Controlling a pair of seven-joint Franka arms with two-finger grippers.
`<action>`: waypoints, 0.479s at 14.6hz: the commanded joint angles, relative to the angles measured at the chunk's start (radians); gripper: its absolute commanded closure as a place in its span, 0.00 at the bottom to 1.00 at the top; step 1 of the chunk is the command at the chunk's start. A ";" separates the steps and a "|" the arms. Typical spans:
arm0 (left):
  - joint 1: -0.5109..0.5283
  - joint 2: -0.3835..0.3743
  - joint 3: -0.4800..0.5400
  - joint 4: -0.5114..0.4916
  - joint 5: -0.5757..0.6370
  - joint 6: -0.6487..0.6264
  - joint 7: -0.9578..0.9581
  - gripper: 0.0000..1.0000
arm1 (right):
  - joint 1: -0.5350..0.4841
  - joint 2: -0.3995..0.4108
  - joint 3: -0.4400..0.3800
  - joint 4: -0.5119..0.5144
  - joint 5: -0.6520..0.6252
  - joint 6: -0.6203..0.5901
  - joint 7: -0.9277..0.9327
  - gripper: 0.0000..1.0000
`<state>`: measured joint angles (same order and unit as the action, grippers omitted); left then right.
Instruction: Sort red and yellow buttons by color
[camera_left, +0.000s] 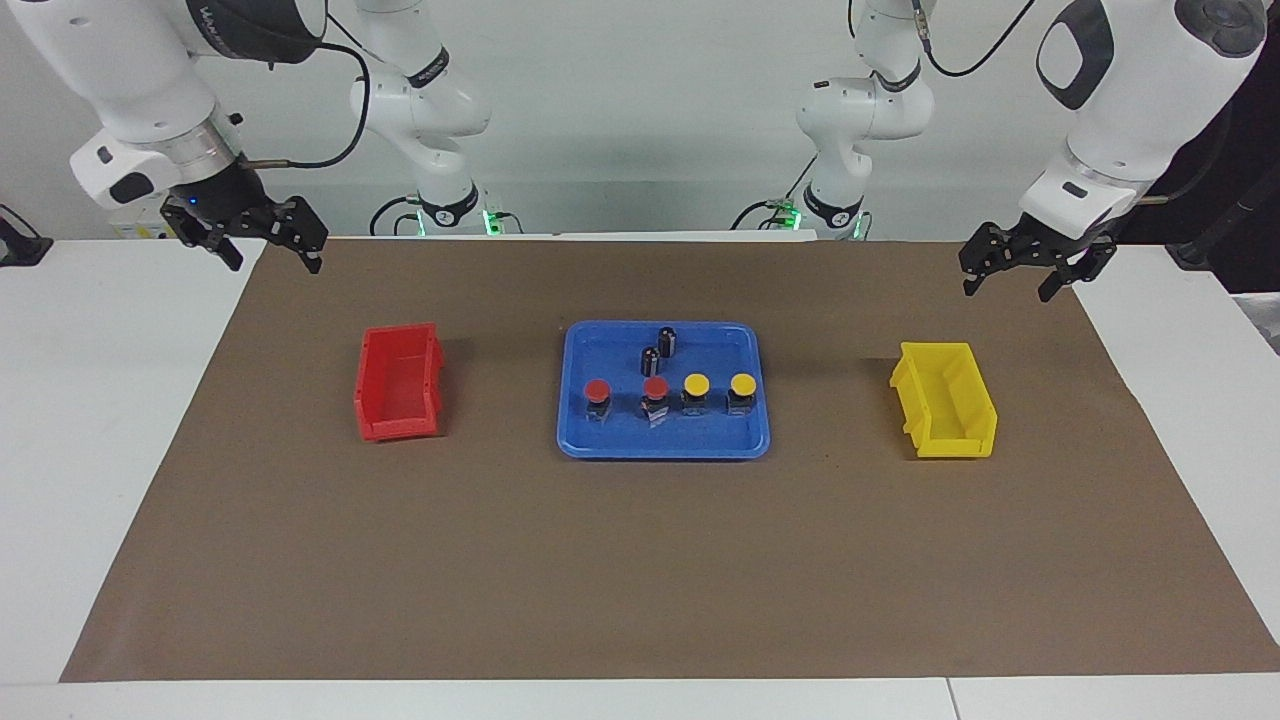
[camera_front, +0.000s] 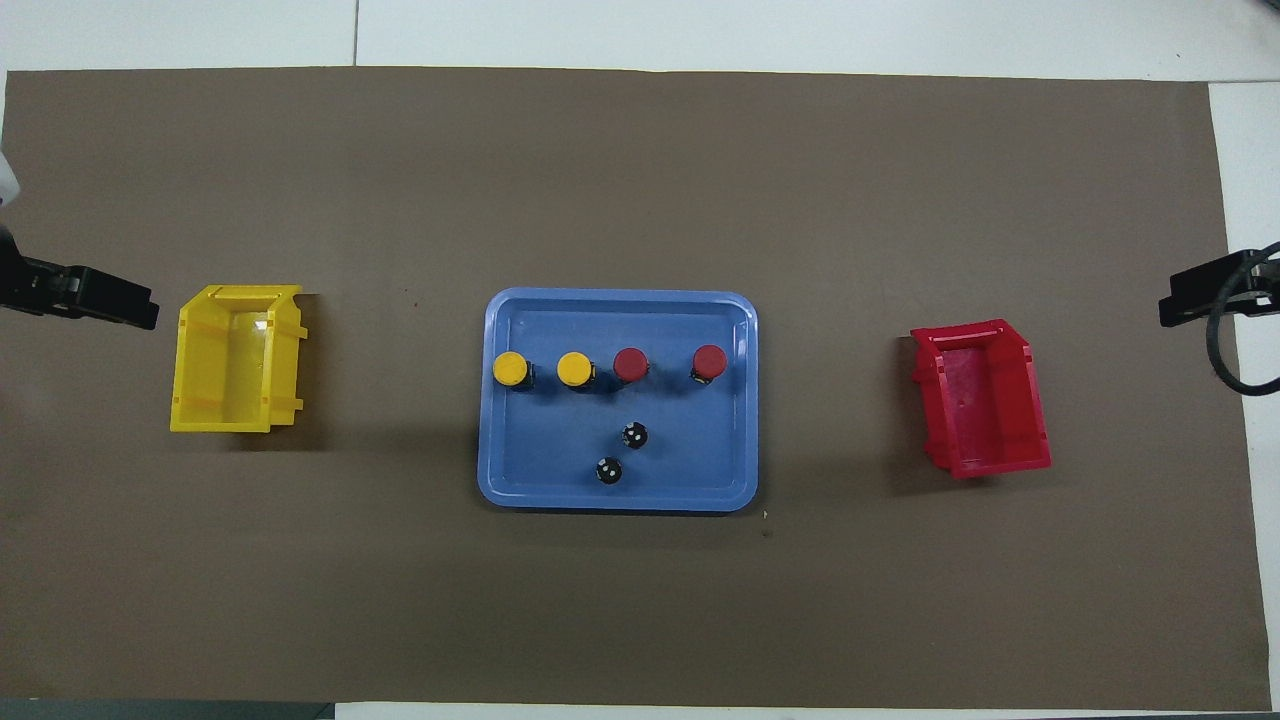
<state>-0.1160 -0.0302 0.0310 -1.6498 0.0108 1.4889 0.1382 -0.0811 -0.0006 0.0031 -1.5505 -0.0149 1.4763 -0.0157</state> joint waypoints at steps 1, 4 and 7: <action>0.002 -0.036 0.000 -0.024 0.021 -0.038 -0.003 0.00 | -0.014 -0.010 0.011 -0.003 -0.005 -0.005 -0.020 0.00; 0.032 -0.037 0.003 -0.016 0.021 -0.018 0.009 0.00 | -0.013 -0.010 0.012 -0.003 -0.005 -0.005 -0.018 0.00; 0.032 -0.036 0.000 -0.018 0.021 0.042 0.000 0.00 | -0.011 -0.012 0.014 -0.007 -0.005 -0.004 -0.021 0.00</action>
<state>-0.0887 -0.0477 0.0370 -1.6500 0.0116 1.4859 0.1376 -0.0810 -0.0008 0.0046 -1.5505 -0.0149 1.4763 -0.0157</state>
